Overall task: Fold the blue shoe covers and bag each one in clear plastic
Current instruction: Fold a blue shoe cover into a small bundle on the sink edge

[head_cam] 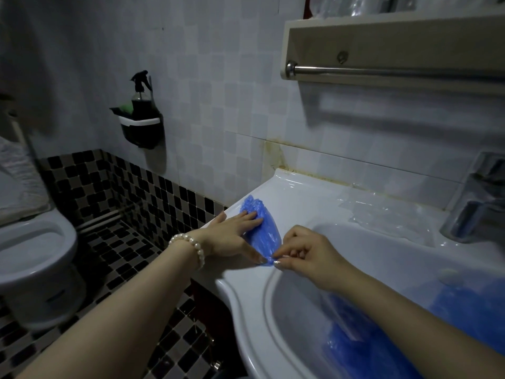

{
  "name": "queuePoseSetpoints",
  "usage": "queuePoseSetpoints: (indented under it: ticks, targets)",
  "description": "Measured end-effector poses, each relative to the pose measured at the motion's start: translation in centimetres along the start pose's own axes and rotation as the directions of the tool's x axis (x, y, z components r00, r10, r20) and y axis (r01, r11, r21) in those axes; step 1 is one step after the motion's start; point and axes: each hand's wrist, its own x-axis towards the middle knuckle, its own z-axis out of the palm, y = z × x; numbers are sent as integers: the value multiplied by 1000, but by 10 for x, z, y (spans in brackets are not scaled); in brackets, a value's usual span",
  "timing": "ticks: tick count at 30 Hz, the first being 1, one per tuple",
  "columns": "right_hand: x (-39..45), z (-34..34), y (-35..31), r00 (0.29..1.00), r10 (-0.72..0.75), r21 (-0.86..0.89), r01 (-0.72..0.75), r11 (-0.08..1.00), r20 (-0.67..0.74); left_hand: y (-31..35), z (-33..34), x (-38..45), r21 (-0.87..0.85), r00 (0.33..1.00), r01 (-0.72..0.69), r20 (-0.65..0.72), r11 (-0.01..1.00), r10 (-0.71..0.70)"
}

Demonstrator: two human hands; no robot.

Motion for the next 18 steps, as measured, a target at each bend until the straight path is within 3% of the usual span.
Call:
queuePoseSetpoints:
  ticks: [4, 6, 9, 12, 18]
  targets:
    - [-1, 7, 0, 987, -153, -182, 142, 973, -47, -2, 2, 0, 4, 1000, -13, -22, 1000, 14]
    - [1, 14, -3, 986, -163, -263, 147, 954, -38, -2, 3, 2, 3, 999, -14, -42, 1000, 14]
    - [5, 21, -8, 989, 83, -208, -107, 972, -119, -2, 3, 4, -91, 999, -7, -35, 996, 4]
    - [13, 24, -16, 927, 352, -197, -371, 907, -125, -3, 2, 5, -153, 1000, -5, -29, 988, 1]
    - [15, 17, -32, 860, 503, -237, -509, 828, -88, -5, 7, 6, -25, 997, -12, -77, 1000, 10]
